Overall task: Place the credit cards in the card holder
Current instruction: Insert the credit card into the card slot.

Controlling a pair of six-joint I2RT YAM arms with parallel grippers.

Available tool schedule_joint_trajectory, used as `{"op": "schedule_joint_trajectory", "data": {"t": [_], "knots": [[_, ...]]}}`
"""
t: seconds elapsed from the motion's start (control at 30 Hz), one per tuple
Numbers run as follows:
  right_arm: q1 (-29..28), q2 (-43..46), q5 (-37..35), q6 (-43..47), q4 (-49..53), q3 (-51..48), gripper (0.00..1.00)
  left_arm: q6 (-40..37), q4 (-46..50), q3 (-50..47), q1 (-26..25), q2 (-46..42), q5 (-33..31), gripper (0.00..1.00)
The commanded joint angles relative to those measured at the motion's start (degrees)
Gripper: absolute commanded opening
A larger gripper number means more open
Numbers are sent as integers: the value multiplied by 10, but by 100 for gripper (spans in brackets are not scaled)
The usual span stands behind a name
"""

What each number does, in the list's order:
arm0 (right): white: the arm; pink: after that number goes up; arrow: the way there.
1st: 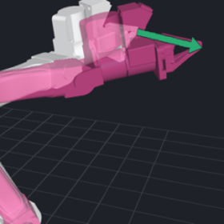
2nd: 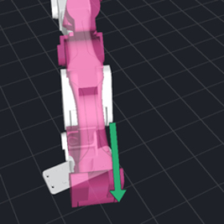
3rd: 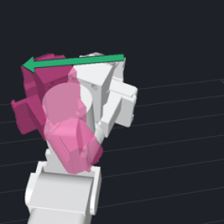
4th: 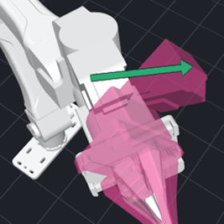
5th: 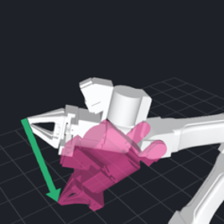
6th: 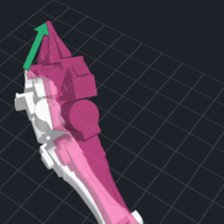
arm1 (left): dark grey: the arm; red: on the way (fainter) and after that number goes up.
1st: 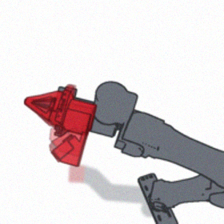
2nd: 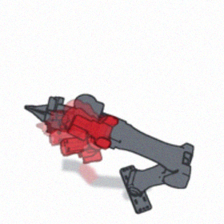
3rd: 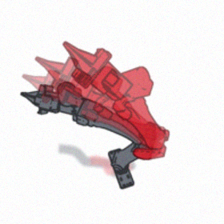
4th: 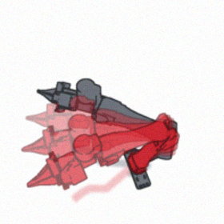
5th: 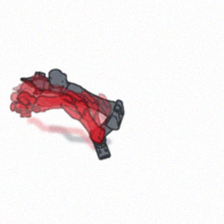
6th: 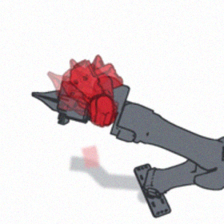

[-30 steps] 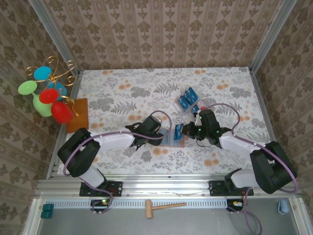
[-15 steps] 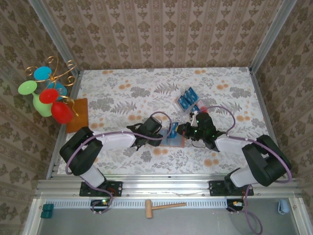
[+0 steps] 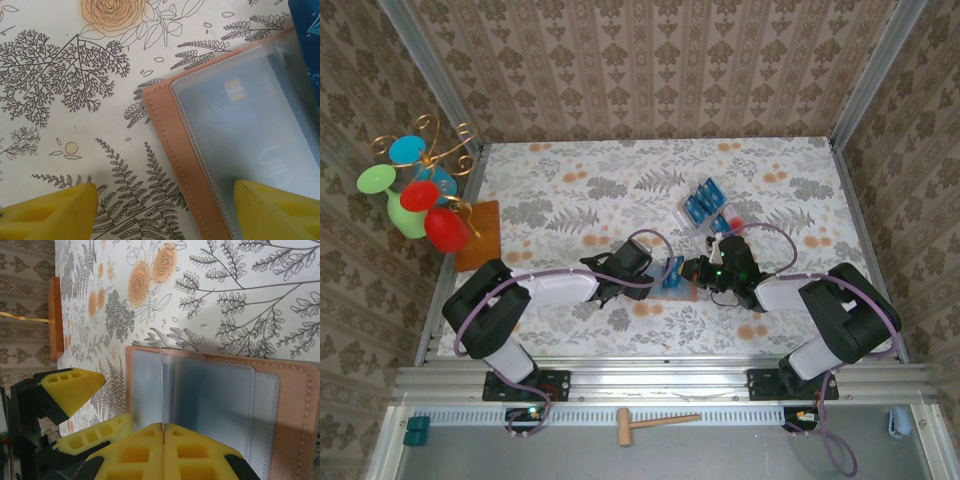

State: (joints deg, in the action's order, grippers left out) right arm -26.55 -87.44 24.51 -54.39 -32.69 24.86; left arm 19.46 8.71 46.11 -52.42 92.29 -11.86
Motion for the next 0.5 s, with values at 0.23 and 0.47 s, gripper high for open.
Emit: {"op": "schedule_joint_trajectory", "data": {"t": [0.23,0.47], "knots": [[-3,-21,12,-6,-36,-13,0,10,7,-13,-2,8,-11,73],[-3,-32,17,-8,-47,-16,0,12,7,-14,-3,9,-11,73]]}}
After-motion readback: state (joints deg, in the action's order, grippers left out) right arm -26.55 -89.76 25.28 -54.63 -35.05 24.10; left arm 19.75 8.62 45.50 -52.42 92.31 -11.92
